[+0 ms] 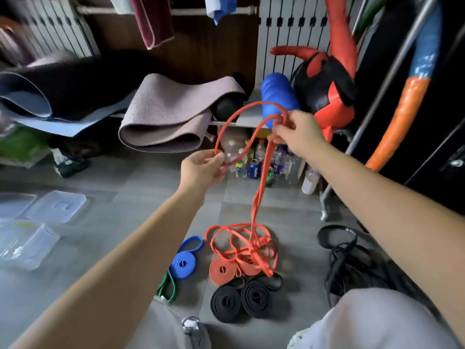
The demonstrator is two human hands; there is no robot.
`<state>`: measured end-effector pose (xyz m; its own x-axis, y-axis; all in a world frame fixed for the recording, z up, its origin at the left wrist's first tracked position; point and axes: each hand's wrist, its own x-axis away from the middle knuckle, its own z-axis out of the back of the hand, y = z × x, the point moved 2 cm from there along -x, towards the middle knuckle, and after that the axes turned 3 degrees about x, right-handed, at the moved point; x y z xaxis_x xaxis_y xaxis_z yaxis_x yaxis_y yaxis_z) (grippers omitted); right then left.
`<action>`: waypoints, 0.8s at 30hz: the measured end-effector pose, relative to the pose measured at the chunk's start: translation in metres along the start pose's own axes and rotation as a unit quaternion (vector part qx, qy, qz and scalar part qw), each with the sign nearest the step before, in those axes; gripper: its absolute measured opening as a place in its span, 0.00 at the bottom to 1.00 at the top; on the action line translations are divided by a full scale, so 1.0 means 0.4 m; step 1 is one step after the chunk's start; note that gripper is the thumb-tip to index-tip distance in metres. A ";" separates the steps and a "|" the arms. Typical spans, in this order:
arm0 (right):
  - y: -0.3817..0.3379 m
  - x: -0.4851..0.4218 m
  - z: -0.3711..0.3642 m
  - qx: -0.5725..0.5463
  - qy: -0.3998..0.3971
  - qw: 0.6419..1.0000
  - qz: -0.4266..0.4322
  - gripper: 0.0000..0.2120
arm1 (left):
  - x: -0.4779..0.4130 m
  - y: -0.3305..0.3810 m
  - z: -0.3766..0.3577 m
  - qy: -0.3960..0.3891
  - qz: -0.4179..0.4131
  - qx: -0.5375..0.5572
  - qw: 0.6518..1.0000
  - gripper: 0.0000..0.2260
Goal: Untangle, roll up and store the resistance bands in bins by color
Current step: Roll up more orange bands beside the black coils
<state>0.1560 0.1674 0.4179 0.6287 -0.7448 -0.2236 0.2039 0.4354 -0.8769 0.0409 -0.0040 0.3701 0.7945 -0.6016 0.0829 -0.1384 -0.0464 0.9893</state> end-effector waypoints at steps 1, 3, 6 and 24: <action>-0.024 -0.006 0.014 -0.003 0.020 1.000 0.016 0.03 | 0.002 -0.014 0.003 -0.002 0.006 -0.015 1.000 0.04; -0.091 -0.015 0.044 -0.024 0.044 0.997 0.052 0.02 | 0.003 -0.036 0.004 -0.024 0.015 -0.057 0.998 0.13; -0.172 -0.012 0.056 -0.063 0.042 0.992 0.096 0.04 | 0.007 -0.065 -0.015 -0.086 -0.003 -0.171 0.982 0.23; 0.000 0.002 0.053 0.060 0.057 0.996 0.030 0.07 | -0.141 -0.239 -0.102 -0.021 0.062 -0.174 0.983 0.01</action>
<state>0.1725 0.1776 0.4268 0.5552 -0.7649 -0.3265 0.2619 0.5334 -0.8043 0.0337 0.0670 0.2759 0.7575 -0.6189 0.2079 -0.0169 0.2998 0.9539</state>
